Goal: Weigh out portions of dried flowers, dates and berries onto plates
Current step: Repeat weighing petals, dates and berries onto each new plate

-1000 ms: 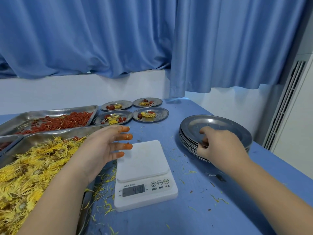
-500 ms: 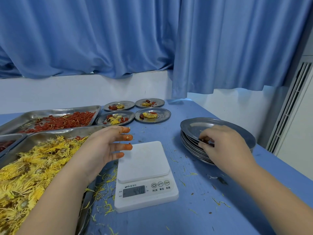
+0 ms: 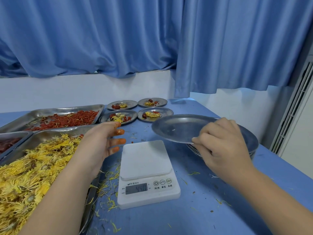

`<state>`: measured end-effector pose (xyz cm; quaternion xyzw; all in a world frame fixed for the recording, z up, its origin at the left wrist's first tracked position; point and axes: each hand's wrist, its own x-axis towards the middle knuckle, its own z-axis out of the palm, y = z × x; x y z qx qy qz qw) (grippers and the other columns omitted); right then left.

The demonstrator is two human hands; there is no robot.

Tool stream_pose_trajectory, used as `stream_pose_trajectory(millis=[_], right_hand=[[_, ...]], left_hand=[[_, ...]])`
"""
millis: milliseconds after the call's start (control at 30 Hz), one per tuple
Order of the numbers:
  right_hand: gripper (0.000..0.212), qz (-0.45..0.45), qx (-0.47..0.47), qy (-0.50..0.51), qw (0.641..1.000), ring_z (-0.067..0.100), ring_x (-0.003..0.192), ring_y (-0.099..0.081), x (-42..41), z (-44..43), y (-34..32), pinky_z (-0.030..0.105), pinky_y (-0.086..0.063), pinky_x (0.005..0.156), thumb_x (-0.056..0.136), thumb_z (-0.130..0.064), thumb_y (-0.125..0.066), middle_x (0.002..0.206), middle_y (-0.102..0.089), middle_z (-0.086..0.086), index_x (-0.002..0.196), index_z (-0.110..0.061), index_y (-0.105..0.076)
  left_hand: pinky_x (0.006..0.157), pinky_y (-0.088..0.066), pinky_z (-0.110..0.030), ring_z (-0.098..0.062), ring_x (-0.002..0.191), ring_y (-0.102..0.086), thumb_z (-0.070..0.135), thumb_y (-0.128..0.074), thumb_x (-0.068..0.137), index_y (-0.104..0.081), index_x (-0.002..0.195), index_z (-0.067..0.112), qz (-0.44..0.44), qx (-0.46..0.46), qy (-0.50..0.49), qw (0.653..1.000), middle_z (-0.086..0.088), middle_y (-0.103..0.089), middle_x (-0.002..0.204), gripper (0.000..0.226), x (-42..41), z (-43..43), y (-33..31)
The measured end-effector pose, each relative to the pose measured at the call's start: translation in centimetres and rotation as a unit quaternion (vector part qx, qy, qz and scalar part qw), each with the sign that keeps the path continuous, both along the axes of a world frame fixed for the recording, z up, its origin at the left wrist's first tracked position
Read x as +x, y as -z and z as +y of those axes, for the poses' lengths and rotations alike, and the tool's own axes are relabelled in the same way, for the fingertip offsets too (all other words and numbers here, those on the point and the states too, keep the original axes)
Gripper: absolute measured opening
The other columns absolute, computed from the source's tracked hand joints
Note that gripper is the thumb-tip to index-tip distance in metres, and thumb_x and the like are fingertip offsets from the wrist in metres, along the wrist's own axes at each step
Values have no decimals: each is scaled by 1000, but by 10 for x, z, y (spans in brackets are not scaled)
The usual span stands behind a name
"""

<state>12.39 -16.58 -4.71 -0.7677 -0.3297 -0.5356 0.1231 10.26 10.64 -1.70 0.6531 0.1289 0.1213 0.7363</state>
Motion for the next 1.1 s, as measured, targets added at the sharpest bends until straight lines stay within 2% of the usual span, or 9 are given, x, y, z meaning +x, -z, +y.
stream_pose_trajectory(millis=[100, 200, 367, 533, 633, 733, 867, 967, 1100], right_hand=[[18, -18, -37, -36, 998, 27, 56, -43, -12, 17, 5, 37, -39, 52, 70, 6, -72, 63, -57, 4, 61, -7, -63], [24, -10, -66, -62, 996, 25, 51, -41, -20, 34, 11, 33, -37, 45, 56, 13, -76, 60, -56, 5, 59, -6, -61], [31, 17, -91, -85, 992, 25, 50, -40, -22, 47, 26, 31, -35, 42, 50, 12, -77, 59, -52, 3, 57, -9, -56], [38, 29, -103, -59, 993, 22, 50, -34, -18, 51, 33, 31, -33, 39, 47, 9, -78, 58, -44, 2, 57, -13, -48], [30, 58, -110, -30, 992, 23, 49, -43, -18, 54, 34, 31, -37, 39, 52, 4, -78, 60, -51, 1, 60, -13, -55], [12, 91, -115, -42, 988, 25, 52, -53, -23, 54, 33, 32, -43, 41, 71, -6, -72, 64, -58, 1, 65, -13, -65], [30, 110, -128, -61, 984, 22, 52, -56, -28, 52, 26, 31, -45, 44, 90, -31, -56, 67, -61, -1, 67, -16, -68], [27, 135, -160, -85, 974, 20, 54, -57, -33, 49, 22, 30, -46, 46, 89, -34, -57, 71, -62, -3, 72, -18, -70], [29, 234, -150, -133, 951, 12, 57, -54, -32, 36, 12, 30, -46, 50, 89, -44, -57, 67, -57, -9, 74, -21, -68]], left_hand=[[60, -37, -27, -18, 64, -55, 20, -49, 100, -57, 122, 12, -17, -25, -52, 998, -3, -60, 86, 25, 2, 3, -4], [59, -35, -26, -16, 64, -54, 20, -47, 100, -57, 123, 11, -41, -28, -79, 996, -3, -61, 89, 27, 1, 8, -4], [59, -37, -27, -15, 65, -55, 21, -49, 98, -60, 121, 13, -60, -21, -93, 994, 1, -63, 85, 27, -1, 13, 0], [58, -35, -26, -14, 61, -55, 21, -51, 97, -61, 112, 16, -60, -18, -90, 994, 2, -61, 81, 19, -1, 12, 1], [59, -36, -26, -14, 62, -56, 22, -51, 96, -61, 106, 19, -60, -15, -90, 994, 2, -61, 82, 14, -1, 12, 2], [59, -37, -26, -14, 64, -56, 22, -51, 96, -61, 110, 18, -56, -12, -94, 994, 1, -61, 84, 18, -1, 11, 1], [59, -37, -26, -15, 65, -56, 23, -50, 96, -61, 117, 16, -57, -5, -94, 994, 0, -61, 88, 24, -1, 10, 2], [60, -39, -26, -15, 66, -57, 23, -51, 97, -60, 119, 16, -57, -3, -98, 994, -2, -62, 92, 25, -1, 10, 2], [59, -38, -25, -15, 66, -56, 22, -51, 97, -58, 121, 15, -54, -3, -98, 994, -1, -61, 87, 26, -2, 9, 1]])
